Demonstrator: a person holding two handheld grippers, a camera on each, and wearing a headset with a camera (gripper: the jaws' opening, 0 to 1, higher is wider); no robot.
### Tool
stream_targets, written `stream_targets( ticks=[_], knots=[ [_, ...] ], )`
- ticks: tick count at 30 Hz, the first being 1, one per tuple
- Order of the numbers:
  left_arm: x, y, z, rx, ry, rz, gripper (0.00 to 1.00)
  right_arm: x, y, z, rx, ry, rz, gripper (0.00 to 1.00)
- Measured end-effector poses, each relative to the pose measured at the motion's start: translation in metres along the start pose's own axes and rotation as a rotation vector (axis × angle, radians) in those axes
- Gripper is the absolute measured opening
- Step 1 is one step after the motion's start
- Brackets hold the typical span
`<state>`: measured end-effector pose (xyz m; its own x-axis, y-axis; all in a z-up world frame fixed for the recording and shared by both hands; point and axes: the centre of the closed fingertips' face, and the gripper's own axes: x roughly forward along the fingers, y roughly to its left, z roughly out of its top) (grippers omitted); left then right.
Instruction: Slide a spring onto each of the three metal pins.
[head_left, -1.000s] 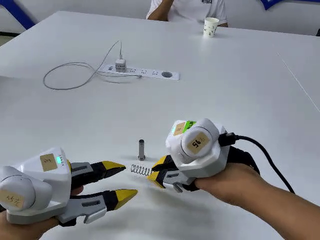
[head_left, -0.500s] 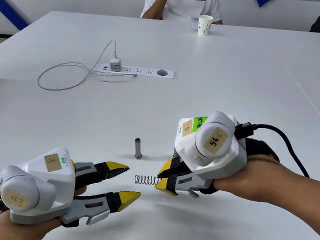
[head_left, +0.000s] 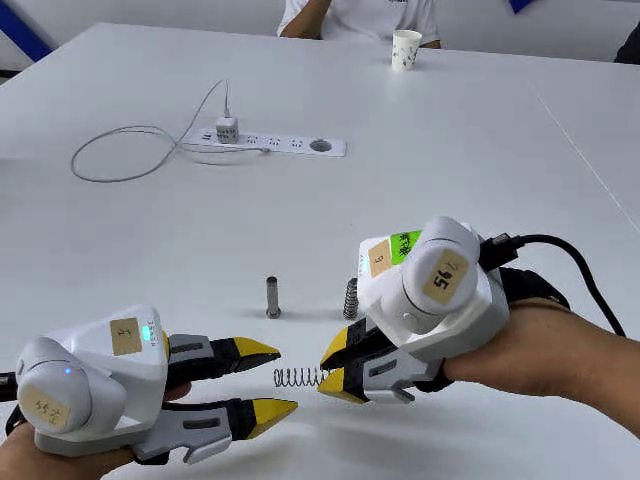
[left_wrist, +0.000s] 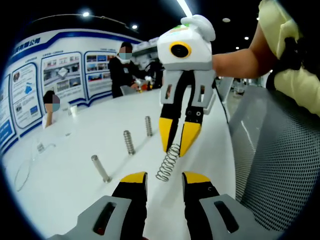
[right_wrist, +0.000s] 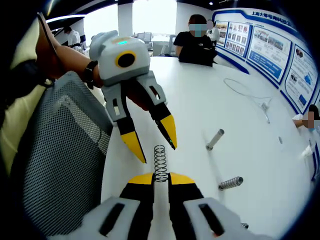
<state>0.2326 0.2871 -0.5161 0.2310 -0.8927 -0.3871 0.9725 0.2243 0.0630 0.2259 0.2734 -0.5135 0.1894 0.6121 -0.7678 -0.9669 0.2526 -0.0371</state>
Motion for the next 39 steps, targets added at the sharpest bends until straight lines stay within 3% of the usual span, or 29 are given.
stream_targets(
  ticks=[9, 18, 39],
  knots=[
    [0.002, -0.005, 0.002, 0.044, -0.005, -0.023, 0.15, 0.0, 0.005, 0.0, -0.008, 0.013, 0.019, 0.11],
    [0.002, -0.002, 0.003, 0.053, -0.006, -0.014, 0.12, -0.008, 0.004, 0.012, -0.014, -0.016, 0.01, 0.11],
    [0.001, 0.002, 0.012, 0.033, -0.042, 0.008, 0.11, -0.015, 0.0, 0.06, -0.016, -0.192, -0.04, 0.11]
  ],
)
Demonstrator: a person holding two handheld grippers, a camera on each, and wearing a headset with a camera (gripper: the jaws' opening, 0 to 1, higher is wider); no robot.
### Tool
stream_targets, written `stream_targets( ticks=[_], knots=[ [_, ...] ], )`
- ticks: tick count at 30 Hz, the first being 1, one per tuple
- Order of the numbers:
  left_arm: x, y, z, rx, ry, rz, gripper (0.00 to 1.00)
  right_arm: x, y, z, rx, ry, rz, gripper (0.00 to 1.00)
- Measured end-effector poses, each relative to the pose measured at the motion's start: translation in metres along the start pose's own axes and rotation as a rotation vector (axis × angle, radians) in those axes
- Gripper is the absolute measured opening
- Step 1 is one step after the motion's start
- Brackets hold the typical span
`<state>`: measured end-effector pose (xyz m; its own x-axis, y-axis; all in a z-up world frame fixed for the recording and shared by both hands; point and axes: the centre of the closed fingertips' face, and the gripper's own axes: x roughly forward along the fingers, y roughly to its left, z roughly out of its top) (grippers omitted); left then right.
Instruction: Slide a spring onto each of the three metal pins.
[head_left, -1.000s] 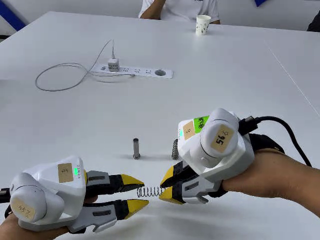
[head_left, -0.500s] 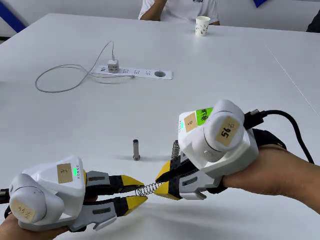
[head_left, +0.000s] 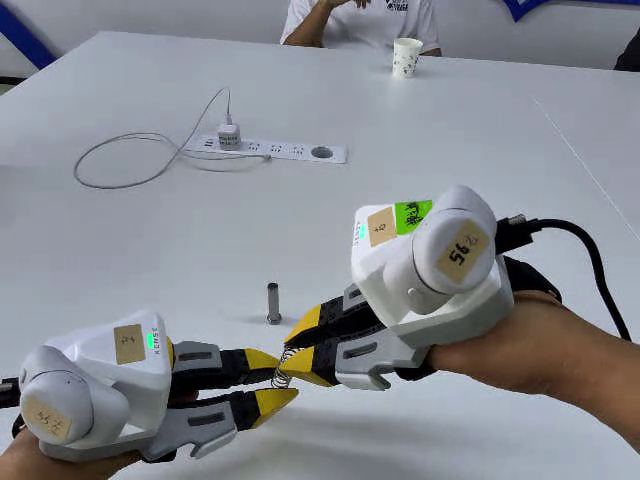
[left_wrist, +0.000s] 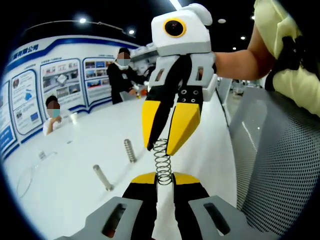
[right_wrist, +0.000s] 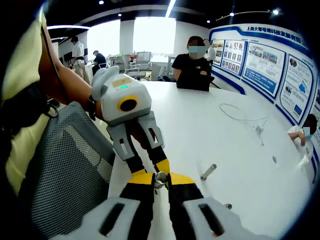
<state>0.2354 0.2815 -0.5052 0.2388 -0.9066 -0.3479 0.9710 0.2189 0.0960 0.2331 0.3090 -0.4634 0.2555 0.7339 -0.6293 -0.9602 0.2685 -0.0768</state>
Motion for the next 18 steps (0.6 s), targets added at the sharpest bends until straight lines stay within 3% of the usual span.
stream_targets(
  ticks=[18],
  knots=[
    [-0.0022, 0.0043, 0.0026, -0.015, -0.015, 0.024, 0.12, 0.0049, -0.0042, 0.0109, 0.0, -0.043, -0.028, 0.11]
  ],
)
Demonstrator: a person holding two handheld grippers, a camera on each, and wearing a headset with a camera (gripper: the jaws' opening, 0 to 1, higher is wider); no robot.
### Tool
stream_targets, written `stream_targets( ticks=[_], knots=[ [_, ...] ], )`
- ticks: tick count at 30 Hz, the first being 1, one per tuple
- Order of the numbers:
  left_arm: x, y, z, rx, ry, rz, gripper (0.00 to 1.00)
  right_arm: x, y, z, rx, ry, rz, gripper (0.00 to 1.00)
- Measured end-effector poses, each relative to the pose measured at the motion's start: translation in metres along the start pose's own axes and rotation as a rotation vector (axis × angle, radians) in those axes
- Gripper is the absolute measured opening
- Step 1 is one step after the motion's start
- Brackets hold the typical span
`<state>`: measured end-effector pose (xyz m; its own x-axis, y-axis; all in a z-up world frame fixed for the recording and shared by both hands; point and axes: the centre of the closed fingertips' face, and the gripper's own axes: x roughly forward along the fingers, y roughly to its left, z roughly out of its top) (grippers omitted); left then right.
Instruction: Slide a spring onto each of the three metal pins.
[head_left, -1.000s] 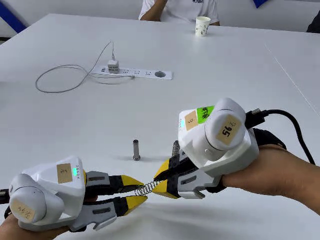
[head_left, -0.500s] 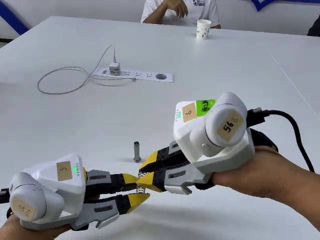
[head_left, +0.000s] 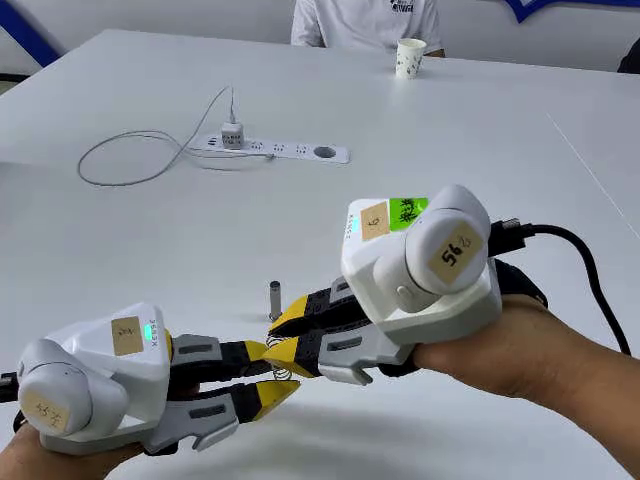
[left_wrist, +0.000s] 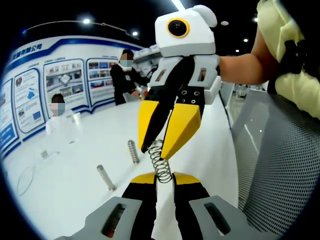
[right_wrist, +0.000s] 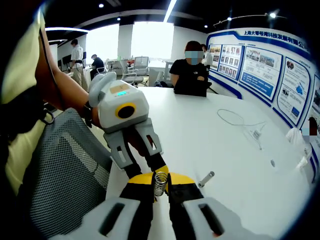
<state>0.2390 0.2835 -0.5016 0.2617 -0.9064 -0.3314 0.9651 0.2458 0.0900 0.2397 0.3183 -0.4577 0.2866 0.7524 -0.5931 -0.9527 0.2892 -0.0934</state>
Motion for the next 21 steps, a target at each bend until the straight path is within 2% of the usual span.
stream_targets(
  ticks=[21],
  knots=[
    [-0.008, 0.01, -0.009, -0.072, 0.012, 0.052, 0.27, -0.013, -0.037, 0.017, 0.014, -0.06, -0.104, 0.11]
  ],
)
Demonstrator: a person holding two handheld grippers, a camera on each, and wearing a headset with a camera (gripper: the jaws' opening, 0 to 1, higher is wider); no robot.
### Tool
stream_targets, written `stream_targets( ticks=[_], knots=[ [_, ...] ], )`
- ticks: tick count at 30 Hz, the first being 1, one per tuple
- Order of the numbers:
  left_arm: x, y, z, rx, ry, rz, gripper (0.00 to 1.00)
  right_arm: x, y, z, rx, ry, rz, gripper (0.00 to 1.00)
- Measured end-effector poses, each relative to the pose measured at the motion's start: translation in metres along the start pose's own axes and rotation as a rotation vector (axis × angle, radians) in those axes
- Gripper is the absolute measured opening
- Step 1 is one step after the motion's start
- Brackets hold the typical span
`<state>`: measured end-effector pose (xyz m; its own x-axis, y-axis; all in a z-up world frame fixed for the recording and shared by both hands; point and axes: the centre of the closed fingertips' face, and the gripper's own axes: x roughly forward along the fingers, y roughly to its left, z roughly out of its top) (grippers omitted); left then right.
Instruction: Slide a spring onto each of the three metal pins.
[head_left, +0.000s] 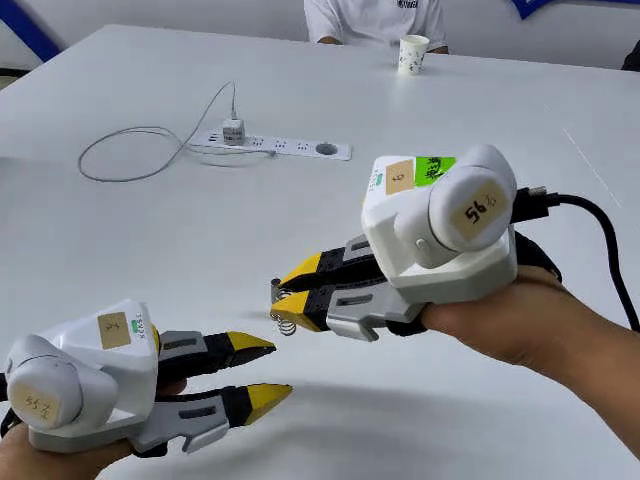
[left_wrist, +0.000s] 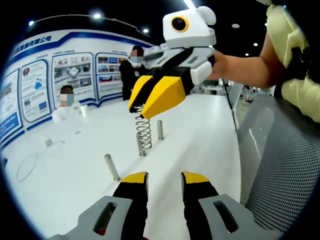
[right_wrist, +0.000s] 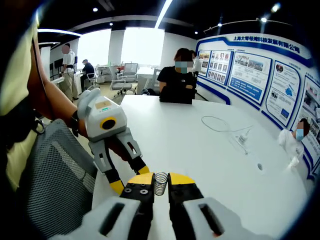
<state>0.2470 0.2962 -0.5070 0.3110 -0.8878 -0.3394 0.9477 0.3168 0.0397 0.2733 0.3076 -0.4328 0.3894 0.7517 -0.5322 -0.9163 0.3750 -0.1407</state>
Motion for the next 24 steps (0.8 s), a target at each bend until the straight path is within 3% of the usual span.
stream_targets(
  ticks=[18, 24],
  knots=[
    [-0.006, 0.008, -0.004, -0.053, -0.002, 0.045, 0.35, 0.004, -0.042, 0.014, 0.019, -0.068, -0.119, 0.11],
    [-0.006, 0.009, -0.004, -0.058, -0.003, 0.05, 0.36, 0.009, -0.051, 0.014, 0.032, -0.077, -0.136, 0.11]
  ],
)
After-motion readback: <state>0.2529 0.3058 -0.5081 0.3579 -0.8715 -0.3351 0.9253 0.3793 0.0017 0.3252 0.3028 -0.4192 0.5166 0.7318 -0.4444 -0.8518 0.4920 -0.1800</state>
